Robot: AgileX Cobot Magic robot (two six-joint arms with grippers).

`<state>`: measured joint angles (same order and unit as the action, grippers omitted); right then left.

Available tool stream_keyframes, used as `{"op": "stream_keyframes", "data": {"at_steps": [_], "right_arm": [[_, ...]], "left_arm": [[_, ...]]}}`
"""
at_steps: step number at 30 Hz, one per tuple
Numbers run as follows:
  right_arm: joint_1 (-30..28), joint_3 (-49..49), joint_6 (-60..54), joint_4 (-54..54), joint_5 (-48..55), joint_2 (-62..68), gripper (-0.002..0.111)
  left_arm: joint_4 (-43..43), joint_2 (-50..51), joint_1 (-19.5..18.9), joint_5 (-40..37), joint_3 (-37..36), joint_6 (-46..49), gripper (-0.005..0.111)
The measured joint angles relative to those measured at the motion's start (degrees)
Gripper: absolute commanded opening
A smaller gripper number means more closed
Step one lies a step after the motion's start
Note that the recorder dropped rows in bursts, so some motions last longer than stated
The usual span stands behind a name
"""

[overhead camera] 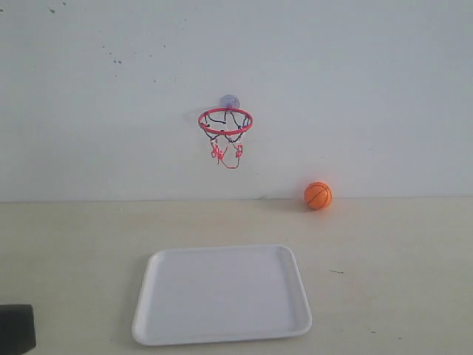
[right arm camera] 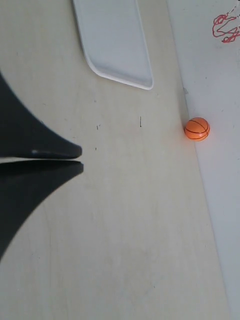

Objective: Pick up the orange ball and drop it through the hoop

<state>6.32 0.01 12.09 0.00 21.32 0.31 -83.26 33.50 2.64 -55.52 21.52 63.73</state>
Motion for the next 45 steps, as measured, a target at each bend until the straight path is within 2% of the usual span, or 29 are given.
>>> {"op": "stream_keyframes", "data": {"at_steps": [12,17,20,27,35,42,45], "right_arm": [[0.0,0.0,0.0,0.0,0.0,0.0,0.0],[0.0,0.0,0.0,0.0,0.0,0.0,0.0],[0.0,0.0,0.0,0.0,0.0,0.0,0.0],[0.0,0.0,0.0,0.0,0.0,0.0,0.0],[0.0,0.0,0.0,0.0,0.0,0.0,0.0],[0.0,0.0,0.0,0.0,0.0,0.0,0.0],[0.0,0.0,0.0,0.0,0.0,0.0,0.0]], "left_arm": [[1.4,-5.2,0.0,-2.4,0.0,-0.4,0.004],[7.5,-5.2,0.0,-6.4,0.0,-9.8,0.004],[7.8,-5.2,0.0,-6.7,0.0,-13.0,0.004],[2.1,-9.7,-2.2,-6.0,0.0,-7.7,0.004],[1.0,-24.3,-2.6,4.8,0.0,-5.6,0.004],[1.0,-28.2,-2.4,18.1,0.0,-4.1,0.004],[0.6,-29.6,-0.7,24.6,-1.7,-3.1,0.004]]}}
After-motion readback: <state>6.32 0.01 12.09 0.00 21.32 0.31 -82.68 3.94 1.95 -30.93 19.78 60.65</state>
